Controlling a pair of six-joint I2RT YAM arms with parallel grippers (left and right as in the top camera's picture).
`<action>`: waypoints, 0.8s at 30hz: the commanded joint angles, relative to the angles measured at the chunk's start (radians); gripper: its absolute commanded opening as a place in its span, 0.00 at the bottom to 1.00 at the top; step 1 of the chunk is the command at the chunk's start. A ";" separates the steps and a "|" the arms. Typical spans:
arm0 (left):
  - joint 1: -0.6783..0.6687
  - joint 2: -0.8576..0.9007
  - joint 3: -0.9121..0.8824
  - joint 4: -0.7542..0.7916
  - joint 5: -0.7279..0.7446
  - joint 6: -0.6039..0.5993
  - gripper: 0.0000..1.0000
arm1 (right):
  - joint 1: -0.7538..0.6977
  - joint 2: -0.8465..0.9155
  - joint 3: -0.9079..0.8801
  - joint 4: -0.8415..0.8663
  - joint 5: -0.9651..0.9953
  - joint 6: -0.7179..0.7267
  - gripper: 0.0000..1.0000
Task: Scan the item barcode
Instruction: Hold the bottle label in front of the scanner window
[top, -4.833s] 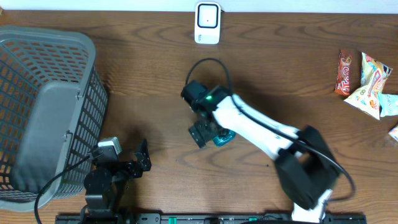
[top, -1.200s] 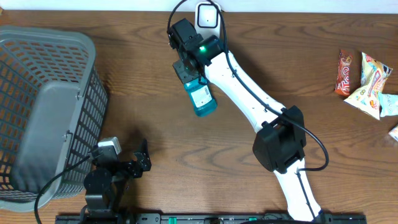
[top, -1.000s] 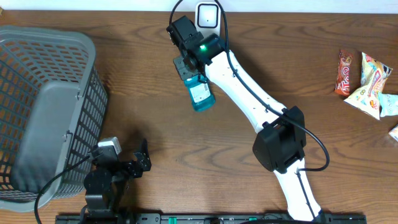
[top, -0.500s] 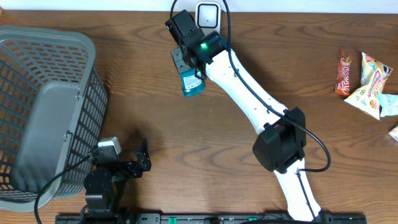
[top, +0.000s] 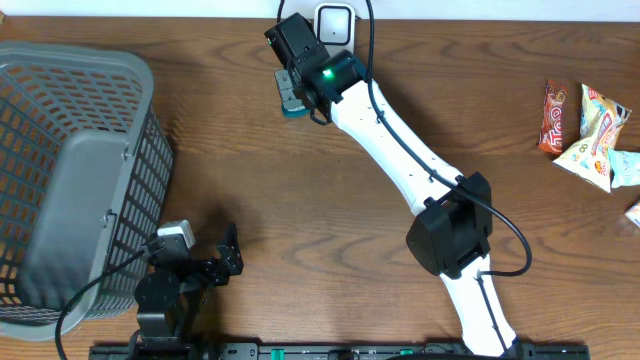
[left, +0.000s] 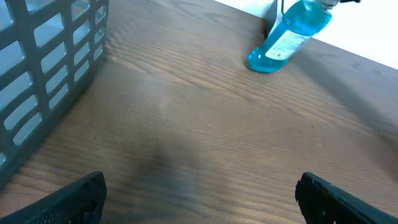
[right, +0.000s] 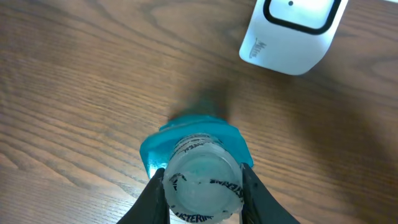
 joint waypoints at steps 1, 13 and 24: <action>-0.002 0.000 -0.014 -0.016 0.012 0.013 0.98 | 0.003 -0.030 0.013 -0.021 0.027 0.074 0.01; -0.002 0.000 -0.014 -0.016 0.012 0.013 0.98 | 0.010 -0.027 -0.004 -0.127 0.130 0.365 0.03; -0.002 0.000 -0.014 -0.016 0.012 0.013 0.98 | 0.013 -0.028 -0.003 -0.074 0.127 0.263 0.62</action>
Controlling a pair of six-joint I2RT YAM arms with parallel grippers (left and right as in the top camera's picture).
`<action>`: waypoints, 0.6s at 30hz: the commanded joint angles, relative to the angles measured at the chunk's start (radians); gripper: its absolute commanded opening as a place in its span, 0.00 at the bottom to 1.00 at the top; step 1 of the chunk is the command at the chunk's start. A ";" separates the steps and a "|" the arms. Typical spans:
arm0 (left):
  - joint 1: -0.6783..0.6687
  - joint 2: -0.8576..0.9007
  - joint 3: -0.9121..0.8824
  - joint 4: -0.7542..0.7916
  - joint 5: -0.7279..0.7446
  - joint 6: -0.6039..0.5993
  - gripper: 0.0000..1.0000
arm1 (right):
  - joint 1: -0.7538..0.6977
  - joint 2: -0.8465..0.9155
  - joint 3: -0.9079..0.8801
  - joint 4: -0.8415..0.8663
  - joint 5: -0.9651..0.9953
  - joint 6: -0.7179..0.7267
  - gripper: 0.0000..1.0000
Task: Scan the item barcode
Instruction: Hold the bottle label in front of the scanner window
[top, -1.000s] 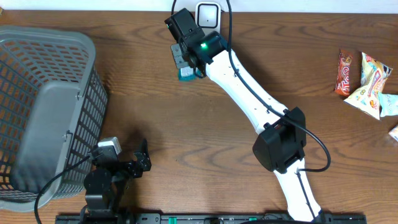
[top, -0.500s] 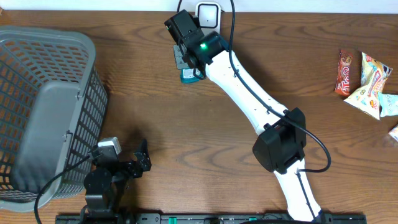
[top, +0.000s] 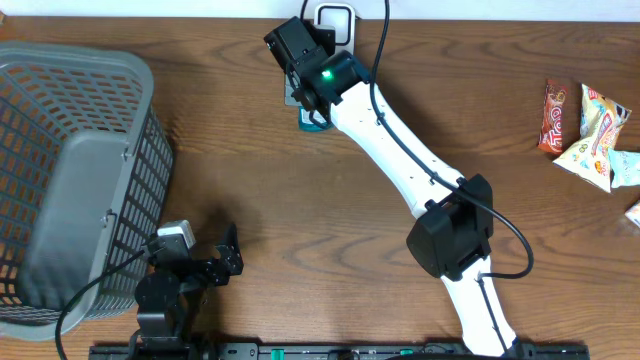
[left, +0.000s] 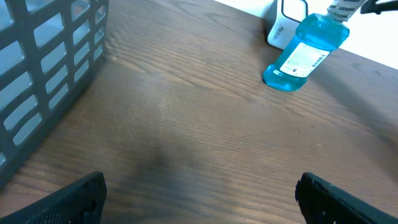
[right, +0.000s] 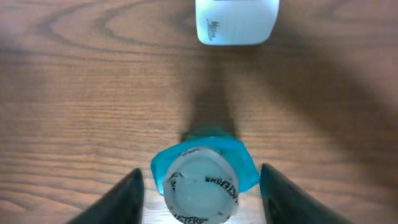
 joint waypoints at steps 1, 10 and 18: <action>-0.002 0.000 -0.014 -0.016 0.012 0.013 0.98 | 0.007 -0.020 0.000 -0.002 0.026 -0.050 0.71; -0.002 0.000 -0.014 -0.016 0.012 0.013 0.98 | -0.005 -0.165 0.002 -0.032 -0.132 -0.444 0.99; -0.002 0.000 -0.014 -0.016 0.012 0.013 0.98 | -0.183 -0.172 -0.008 -0.150 -0.670 -1.115 0.99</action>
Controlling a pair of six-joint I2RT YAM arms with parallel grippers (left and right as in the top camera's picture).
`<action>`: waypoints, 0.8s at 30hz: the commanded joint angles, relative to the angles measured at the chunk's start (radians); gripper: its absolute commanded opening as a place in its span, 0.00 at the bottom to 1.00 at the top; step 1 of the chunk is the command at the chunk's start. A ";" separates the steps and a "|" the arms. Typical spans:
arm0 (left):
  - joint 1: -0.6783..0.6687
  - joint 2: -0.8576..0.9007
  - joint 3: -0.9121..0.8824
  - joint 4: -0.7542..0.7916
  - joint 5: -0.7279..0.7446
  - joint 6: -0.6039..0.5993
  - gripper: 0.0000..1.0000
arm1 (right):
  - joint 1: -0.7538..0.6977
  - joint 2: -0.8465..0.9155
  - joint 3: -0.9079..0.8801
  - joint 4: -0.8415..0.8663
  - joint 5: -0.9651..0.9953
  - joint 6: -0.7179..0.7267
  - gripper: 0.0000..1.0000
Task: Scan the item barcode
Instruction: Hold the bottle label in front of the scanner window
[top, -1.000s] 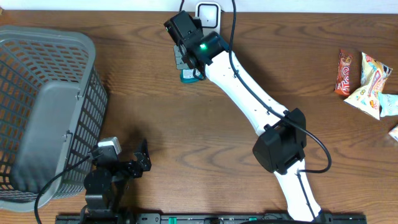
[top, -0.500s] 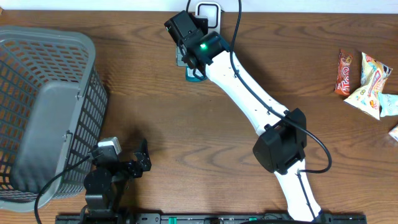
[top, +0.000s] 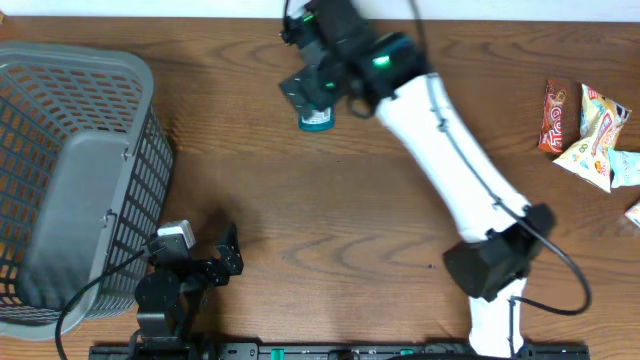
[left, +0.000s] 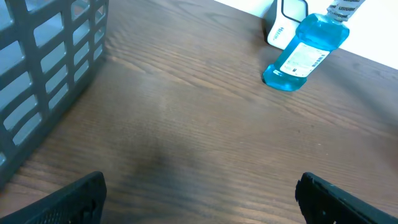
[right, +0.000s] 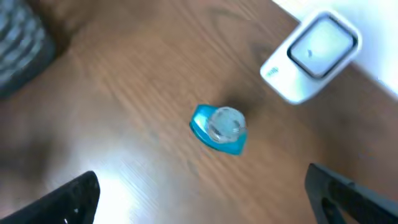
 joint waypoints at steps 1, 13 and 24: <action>-0.002 0.000 -0.014 -0.016 0.012 0.013 0.98 | -0.132 0.051 -0.011 -0.041 -0.336 -0.404 0.99; -0.002 0.000 -0.014 -0.016 0.012 0.013 0.98 | -0.211 0.241 -0.015 0.022 -0.587 -0.564 0.99; -0.002 0.000 -0.014 -0.016 0.012 0.013 0.98 | -0.146 0.364 -0.015 0.274 -0.480 -0.441 0.99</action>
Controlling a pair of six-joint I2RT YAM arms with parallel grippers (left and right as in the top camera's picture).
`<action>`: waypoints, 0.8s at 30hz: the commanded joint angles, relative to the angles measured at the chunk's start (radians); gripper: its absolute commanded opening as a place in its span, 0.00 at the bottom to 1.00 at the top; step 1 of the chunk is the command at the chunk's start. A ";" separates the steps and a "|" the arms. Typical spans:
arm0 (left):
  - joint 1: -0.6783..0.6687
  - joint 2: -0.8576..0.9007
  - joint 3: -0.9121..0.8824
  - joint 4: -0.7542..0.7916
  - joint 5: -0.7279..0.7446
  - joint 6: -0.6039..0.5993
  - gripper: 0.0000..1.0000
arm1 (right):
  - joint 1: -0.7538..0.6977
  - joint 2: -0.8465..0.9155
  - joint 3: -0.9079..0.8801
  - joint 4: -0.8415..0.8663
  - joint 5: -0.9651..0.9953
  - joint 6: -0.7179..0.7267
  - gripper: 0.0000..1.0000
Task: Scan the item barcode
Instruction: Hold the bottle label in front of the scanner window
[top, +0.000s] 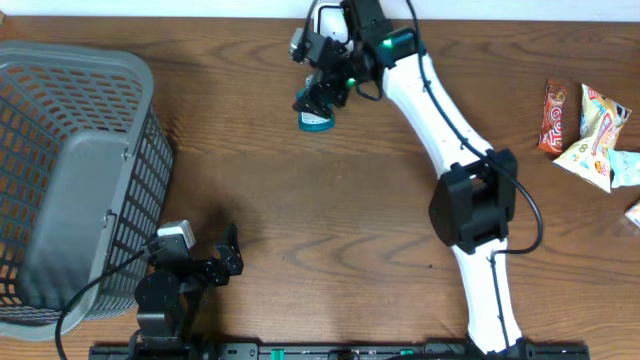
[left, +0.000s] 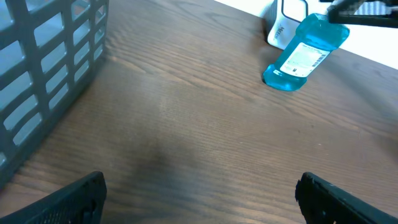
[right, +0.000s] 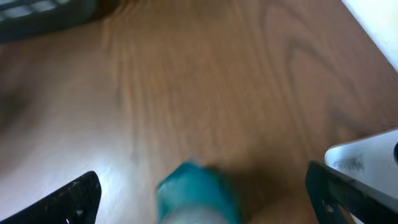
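Observation:
A blue mouthwash bottle (top: 316, 119) stands upright on the wooden table, just in front of the white barcode scanner (left: 284, 27). In the left wrist view the bottle (left: 304, 53) shows its white label. My right gripper (top: 320, 96) hangs over the bottle. In the blurred right wrist view the bottle (right: 194, 196) lies between the wide-spread fingertips (right: 69, 198), untouched, with the scanner (right: 367, 167) at the right edge. The right gripper (right: 205, 200) is open. My left gripper (left: 199, 202) rests open at the near left of the table, holding nothing.
A grey plastic basket (top: 70, 170) fills the left side of the table, close to the left arm (top: 185, 275). Several snack packets (top: 590, 125) lie at the far right edge. The right arm's elbow (top: 472, 212) stands over the table's middle right.
The right wrist has come down nearer the bottle, which now looks larger between its open fingers. The arm's pose has changed in the overhead view. The bottle and the left arm have not moved.
My right gripper was first shut on the bottle's cap, holding it tilted left of the scanner. Then the bottle stood in front of the scanner with the fingers spread open around the cap. After that the gripper was high above it, and now it is low over it again.

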 joint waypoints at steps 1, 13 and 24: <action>-0.002 0.000 -0.014 -0.016 0.012 0.013 0.98 | 0.022 0.089 0.003 0.033 0.039 0.070 0.98; -0.002 0.000 -0.014 -0.016 0.012 0.013 0.98 | 0.027 0.117 0.003 0.033 0.073 0.087 0.31; -0.002 0.000 -0.014 -0.016 0.012 0.013 0.98 | 0.023 0.064 0.015 -0.007 0.117 0.243 0.01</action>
